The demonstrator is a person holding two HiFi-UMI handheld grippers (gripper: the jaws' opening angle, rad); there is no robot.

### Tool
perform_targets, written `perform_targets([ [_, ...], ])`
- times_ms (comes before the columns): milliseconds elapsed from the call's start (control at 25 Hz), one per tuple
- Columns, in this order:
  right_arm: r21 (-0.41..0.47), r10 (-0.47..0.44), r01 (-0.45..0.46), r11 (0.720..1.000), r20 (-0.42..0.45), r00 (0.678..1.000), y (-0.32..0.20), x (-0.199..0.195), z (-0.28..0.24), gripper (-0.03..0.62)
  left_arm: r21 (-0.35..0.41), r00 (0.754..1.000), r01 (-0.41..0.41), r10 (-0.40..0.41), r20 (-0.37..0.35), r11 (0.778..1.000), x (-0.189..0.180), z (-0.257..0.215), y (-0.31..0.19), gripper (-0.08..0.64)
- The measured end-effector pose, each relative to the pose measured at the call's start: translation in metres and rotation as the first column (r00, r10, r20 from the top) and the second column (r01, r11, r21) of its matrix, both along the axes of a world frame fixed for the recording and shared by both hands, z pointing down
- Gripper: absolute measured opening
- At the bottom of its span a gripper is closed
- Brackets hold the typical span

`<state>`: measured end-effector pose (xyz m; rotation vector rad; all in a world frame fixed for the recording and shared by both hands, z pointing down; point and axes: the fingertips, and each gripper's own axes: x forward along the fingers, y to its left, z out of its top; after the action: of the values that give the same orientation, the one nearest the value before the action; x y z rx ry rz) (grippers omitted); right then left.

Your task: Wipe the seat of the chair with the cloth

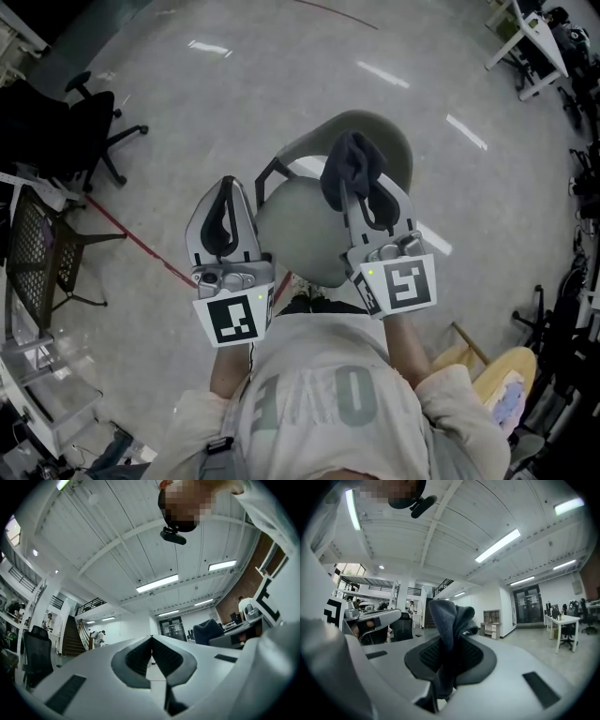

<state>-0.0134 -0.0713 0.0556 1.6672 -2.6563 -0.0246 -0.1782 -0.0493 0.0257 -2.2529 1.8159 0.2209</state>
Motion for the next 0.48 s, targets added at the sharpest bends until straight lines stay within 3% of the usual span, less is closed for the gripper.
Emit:
perform_targets([
  [480,-0.029,0.07,-0.07,0.997,0.016,0.997,-0.002,0.025,0.011,0.057,0.016,0.996,-0.083,0.084,-0.007,0.996,0.023,-0.005,-0.01,0.015],
])
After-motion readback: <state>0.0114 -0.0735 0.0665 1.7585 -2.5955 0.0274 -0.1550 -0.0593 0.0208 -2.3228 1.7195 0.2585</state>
